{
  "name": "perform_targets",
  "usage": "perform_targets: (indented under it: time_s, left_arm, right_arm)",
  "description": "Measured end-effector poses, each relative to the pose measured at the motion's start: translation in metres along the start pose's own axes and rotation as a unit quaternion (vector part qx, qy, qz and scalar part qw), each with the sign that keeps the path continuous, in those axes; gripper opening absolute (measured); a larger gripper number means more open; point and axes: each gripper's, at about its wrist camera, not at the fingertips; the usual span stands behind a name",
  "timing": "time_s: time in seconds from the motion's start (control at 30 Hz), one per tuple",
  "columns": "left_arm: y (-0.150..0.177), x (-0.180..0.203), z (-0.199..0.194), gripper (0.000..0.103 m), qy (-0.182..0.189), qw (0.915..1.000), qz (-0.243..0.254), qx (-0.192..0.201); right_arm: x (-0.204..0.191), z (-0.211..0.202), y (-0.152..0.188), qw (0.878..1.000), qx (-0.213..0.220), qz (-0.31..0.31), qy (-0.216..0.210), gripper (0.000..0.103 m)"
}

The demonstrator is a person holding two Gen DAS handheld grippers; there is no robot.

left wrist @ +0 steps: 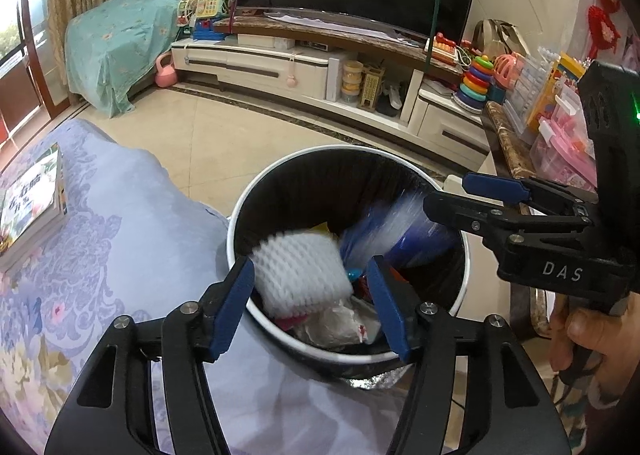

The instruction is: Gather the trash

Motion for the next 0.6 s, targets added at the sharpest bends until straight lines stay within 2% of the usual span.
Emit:
perform_targets:
  time_s: [0.17, 0.3, 0.5, 0.6]
  left_arm:
    - [0.008, -0.006, -0.017, 0.061, -0.001, 0.9998, -0.008, 0.019]
    - [0.020, -0.013, -0.039, 0.061, -0.003, 0.9986, -0.027, 0.046]
    - [0.054, -0.030, -0.078, 0.075, -0.003, 0.9928, -0.079, 0.090]
    - [0.074, -0.036, -0.095, 0.076, -0.003, 0.9901, -0.094, 0.104]
  right_arm:
    - [-0.003, -0.010, 0.004, 1.000, 0.012, 0.012, -0.005, 0.075]
    - [-0.003, -0.028, 0.013, 0.999, 0.035, 0.034, -0.016, 0.088]
    - [-0.011, -0.055, 0.036, 0.993, 0.072, 0.081, -0.036, 0.094]
    - [-0.022, -0.068, 0.053, 0.990, 0.096, 0.094, -0.044, 0.096]
Point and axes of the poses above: each gripper's, at about its wrist camera, not at the fingertips, and z roughly the way its jaws point, x to its right, y to its underside, and after that the axes turned 1 degree about x, right-handed
